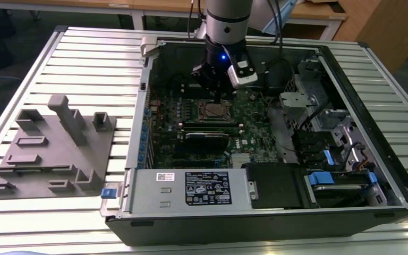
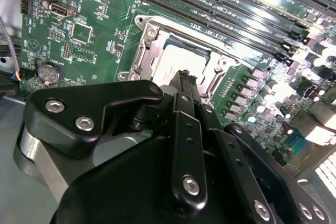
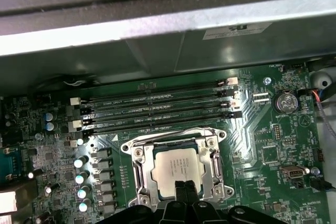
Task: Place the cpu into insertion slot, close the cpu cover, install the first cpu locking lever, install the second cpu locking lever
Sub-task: 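Install the second cpu locking lever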
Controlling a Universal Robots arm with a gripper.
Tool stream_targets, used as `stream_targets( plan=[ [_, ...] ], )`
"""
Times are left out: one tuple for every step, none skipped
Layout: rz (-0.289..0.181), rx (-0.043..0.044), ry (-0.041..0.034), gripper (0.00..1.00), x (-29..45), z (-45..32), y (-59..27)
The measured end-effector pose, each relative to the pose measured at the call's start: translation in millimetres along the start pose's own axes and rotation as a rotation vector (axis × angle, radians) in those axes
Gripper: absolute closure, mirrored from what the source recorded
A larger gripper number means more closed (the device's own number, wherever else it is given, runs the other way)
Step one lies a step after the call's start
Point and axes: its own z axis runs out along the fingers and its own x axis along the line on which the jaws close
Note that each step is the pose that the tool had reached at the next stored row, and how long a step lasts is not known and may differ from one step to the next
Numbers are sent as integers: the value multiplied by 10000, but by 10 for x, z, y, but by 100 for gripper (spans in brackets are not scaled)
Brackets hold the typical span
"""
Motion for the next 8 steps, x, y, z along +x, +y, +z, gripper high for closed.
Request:
stream_targets(
  plan=[
    [0,0,0,89,0,-10,0],
    [0,-1,0,89,-1,-11,0],
    [0,-2,-1,89,-1,-11,1],
    [0,-2,-1,89,-1,-11,1],
    [0,-2,-1,89,-1,-11,0],
    [0,-1,0,89,0,-12,0],
    [0,0,0,89,-1,-13,0],
    [-1,0,0,89,-1,-13,0]
  ],
)
